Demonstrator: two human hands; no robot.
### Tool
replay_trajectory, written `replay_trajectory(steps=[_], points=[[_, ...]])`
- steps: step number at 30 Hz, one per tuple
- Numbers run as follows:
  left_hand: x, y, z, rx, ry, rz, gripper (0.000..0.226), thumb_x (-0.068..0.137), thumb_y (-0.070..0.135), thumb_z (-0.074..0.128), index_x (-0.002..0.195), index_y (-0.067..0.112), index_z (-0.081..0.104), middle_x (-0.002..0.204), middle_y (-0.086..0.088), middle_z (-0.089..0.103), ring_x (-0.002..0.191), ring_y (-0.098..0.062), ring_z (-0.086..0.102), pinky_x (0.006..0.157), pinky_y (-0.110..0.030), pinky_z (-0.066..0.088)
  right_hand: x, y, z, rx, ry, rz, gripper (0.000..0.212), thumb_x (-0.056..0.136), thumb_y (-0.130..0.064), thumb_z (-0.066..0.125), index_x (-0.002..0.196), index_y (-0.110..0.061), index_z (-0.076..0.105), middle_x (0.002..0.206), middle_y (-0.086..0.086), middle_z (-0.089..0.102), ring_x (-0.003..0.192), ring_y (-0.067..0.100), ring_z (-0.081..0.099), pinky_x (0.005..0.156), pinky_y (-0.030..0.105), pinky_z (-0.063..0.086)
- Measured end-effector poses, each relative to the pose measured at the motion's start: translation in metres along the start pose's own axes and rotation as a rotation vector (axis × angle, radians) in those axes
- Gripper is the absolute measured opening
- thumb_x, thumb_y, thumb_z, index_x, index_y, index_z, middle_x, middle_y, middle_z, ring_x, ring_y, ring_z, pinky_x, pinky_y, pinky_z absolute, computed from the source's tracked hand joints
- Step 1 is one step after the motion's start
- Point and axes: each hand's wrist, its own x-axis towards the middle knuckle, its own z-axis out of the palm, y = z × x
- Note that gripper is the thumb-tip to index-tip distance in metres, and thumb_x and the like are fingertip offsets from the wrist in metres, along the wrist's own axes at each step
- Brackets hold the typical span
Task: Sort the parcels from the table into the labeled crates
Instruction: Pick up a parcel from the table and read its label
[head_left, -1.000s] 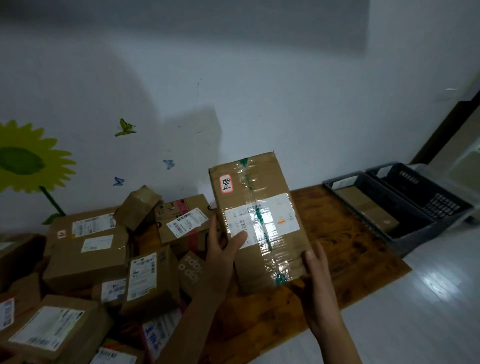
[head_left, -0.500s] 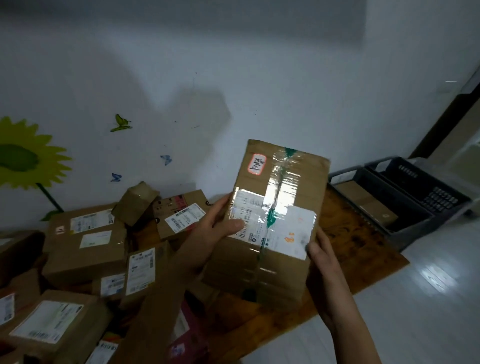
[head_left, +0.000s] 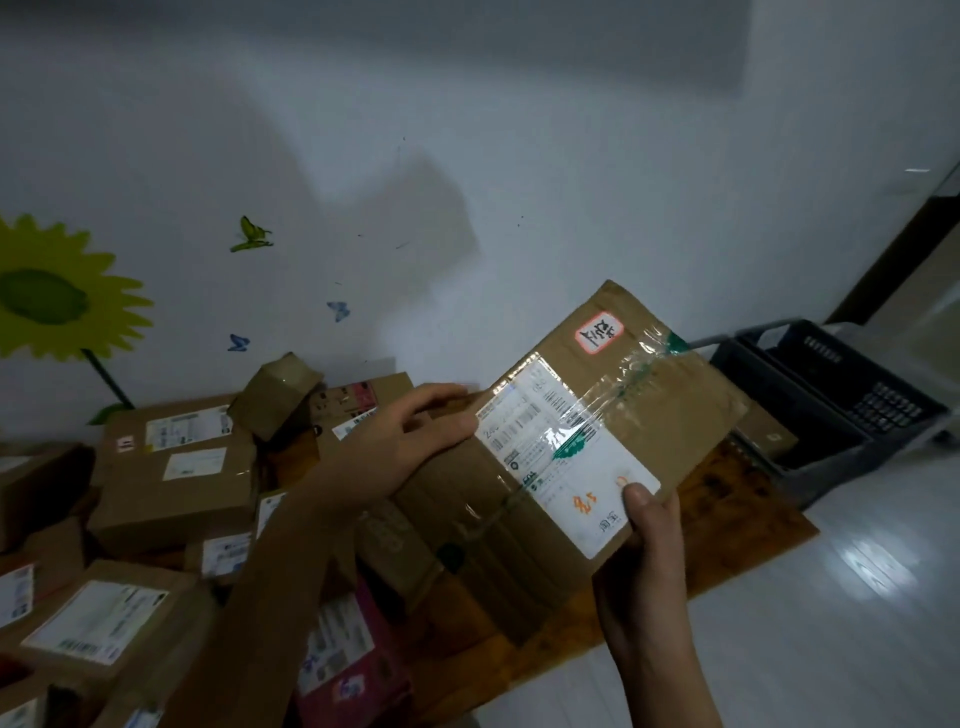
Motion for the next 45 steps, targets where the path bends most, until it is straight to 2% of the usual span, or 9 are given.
replay_trajectory(steps=[3, 8, 12, 14, 17, 21, 24, 30, 45], points=[[-0.014, -0.002, 0.018, -0.04, 0.225, -0.043, 0.072, 0.064, 0.077, 0.066, 0.127, 0.044, 0.056, 0.129, 0.005, 0.059, 0.108, -0.016, 0.064, 0.09, -0.041, 0.058, -0.003, 0.004, 0.004, 0.068, 0.096, -0.035, 0.108, 0.066, -0.03, 0.082, 0.158, -0.024, 0.026, 0.125, 0.004, 0.068, 0.096, 0.017, 0.075, 0.087, 0.043, 0.056], [-0.027, -0.012, 0.069, -0.463, 0.44, -0.056, 0.06, 0.087, 0.03, 0.068, 0.141, 0.015, 0.046, 0.104, 0.012, 0.06, 0.078, 0.01, 0.066, 0.062, -0.004, 0.049, -0.006, 0.018, 0.016, 0.151, 0.187, -0.016, 0.091, 0.074, -0.029, 0.068, 0.157, -0.02, 0.031, 0.145, 0.012, 0.056, 0.096, 0.018, 0.073, 0.071, 0.032, 0.064], [-0.024, -0.023, 0.062, -0.726, 0.387, -0.117, 0.077, 0.072, 0.038, 0.079, 0.142, 0.025, 0.049, 0.12, -0.005, 0.069, 0.096, -0.018, 0.073, 0.072, -0.03, 0.061, 0.001, 0.025, 0.004, -0.038, 0.132, 0.022, 0.108, 0.058, -0.051, 0.088, 0.152, -0.031, 0.039, 0.143, 0.006, 0.058, 0.112, 0.025, 0.07, 0.085, 0.043, 0.06], [-0.019, -0.025, 0.049, -0.679, 0.382, -0.084, 0.066, 0.076, 0.034, 0.078, 0.136, 0.027, 0.052, 0.122, -0.007, 0.07, 0.103, -0.026, 0.072, 0.086, -0.047, 0.059, 0.007, 0.013, -0.007, -0.115, 0.198, -0.011, 0.128, 0.044, -0.077, 0.085, 0.154, -0.035, 0.036, 0.149, 0.004, 0.054, 0.129, 0.032, 0.058, 0.102, 0.057, 0.049], [-0.015, -0.025, 0.021, -0.616, 0.357, -0.047, 0.062, 0.076, 0.027, 0.074, 0.135, 0.027, 0.053, 0.117, -0.008, 0.071, 0.099, -0.026, 0.073, 0.078, -0.039, 0.061, 0.02, -0.022, -0.026, -0.137, 0.212, -0.083, 0.113, 0.06, -0.086, 0.071, 0.154, -0.033, 0.037, 0.143, 0.004, 0.059, 0.128, 0.03, 0.06, 0.095, 0.054, 0.052], [-0.011, -0.022, 0.001, -0.502, 0.219, -0.009, 0.05, 0.076, 0.024, 0.073, 0.122, 0.034, 0.058, 0.109, 0.0, 0.075, 0.1, -0.023, 0.073, 0.077, -0.032, 0.06, 0.022, -0.057, -0.028, -0.342, -0.093, -0.04, 0.075, 0.079, -0.072, 0.062, 0.144, -0.036, 0.051, 0.135, 0.001, 0.066, 0.118, 0.028, 0.067, 0.076, 0.044, 0.062], [-0.012, -0.015, 0.003, -0.406, 0.221, 0.004, 0.06, 0.074, 0.033, 0.07, 0.131, 0.036, 0.053, 0.115, 0.003, 0.071, 0.1, -0.014, 0.072, 0.079, -0.026, 0.059, 0.016, -0.053, -0.026, -0.348, -0.19, 0.014, 0.056, 0.083, -0.043, 0.064, 0.138, -0.035, 0.057, 0.129, 0.006, 0.069, 0.114, 0.033, 0.069, 0.084, 0.049, 0.059], [-0.013, -0.006, 0.014, 0.124, 0.443, -0.007, 0.068, 0.083, 0.052, 0.072, 0.139, 0.032, 0.039, 0.099, 0.029, 0.05, 0.087, 0.007, 0.052, 0.074, -0.015, 0.04, 0.008, -0.041, -0.02, -0.34, -0.167, -0.047, 0.047, 0.089, -0.026, 0.064, 0.136, -0.026, 0.06, 0.124, 0.007, 0.072, 0.111, 0.031, 0.07, 0.08, 0.043, 0.059], [-0.009, 0.0, 0.014, 0.21, 0.471, -0.119, 0.087, 0.061, 0.075, 0.068, 0.125, 0.02, 0.047, 0.102, 0.015, 0.058, 0.105, -0.017, 0.06, 0.093, -0.036, 0.05, 0.0, -0.033, -0.017, -0.388, -0.121, -0.15, 0.056, 0.083, -0.03, 0.062, 0.139, -0.028, 0.058, 0.127, 0.002, 0.07, 0.114, 0.027, 0.068, 0.086, 0.046, 0.054]])
